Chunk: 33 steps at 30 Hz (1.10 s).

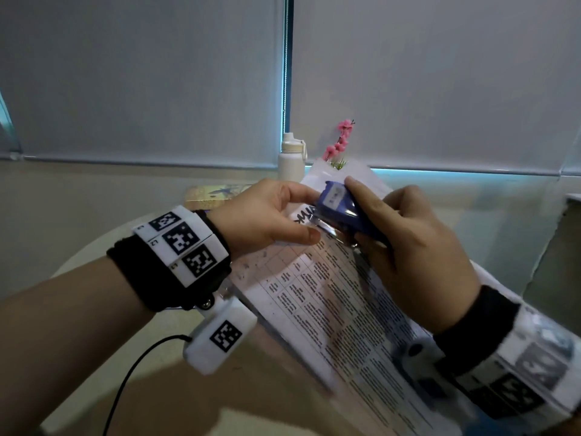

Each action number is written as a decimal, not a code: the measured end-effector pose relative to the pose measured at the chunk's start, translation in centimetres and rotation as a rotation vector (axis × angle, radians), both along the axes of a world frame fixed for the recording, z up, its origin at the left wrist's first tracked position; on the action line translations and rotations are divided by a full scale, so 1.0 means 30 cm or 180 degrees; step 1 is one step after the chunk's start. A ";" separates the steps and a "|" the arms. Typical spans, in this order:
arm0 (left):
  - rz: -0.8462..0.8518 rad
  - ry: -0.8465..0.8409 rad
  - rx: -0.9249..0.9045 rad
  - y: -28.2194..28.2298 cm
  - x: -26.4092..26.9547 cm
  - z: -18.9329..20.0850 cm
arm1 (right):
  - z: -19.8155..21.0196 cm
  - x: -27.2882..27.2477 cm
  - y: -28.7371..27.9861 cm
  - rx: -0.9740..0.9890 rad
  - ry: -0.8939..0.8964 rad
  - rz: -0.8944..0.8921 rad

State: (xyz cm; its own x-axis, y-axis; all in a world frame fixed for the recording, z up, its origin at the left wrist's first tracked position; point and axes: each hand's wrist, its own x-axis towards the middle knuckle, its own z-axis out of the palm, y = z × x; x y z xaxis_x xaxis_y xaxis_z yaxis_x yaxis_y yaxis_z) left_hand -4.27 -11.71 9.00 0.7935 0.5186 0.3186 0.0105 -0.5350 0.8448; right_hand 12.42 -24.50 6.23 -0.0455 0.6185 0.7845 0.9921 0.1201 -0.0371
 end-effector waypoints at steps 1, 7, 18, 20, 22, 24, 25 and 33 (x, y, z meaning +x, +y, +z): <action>0.0019 -0.0035 -0.0047 0.004 -0.004 -0.002 | 0.000 -0.001 0.005 0.0081 -0.0100 0.0013; 0.0033 -0.0097 -0.0104 0.018 -0.019 -0.017 | 0.003 -0.032 0.043 0.0037 -0.0071 0.0054; 0.0158 -0.0026 0.0124 0.028 -0.038 -0.042 | -0.012 -0.056 0.091 0.0016 0.0146 0.0162; 0.0183 -0.0009 0.0166 0.031 -0.040 -0.047 | -0.023 -0.056 0.094 0.0087 -0.0172 0.0014; 0.0195 -0.0025 0.0188 0.038 -0.045 -0.053 | -0.024 -0.050 0.099 -0.0068 0.0139 0.0133; 0.0200 -0.0032 0.0099 0.044 -0.051 -0.054 | -0.024 -0.042 0.113 -0.0428 0.1073 0.0566; 0.0183 -0.0030 0.0023 0.047 -0.053 -0.054 | -0.028 -0.038 0.120 -0.0574 0.1442 0.0758; 0.0329 0.0080 0.0096 0.042 -0.042 -0.102 | -0.070 -0.036 0.127 -0.0687 0.2704 0.1112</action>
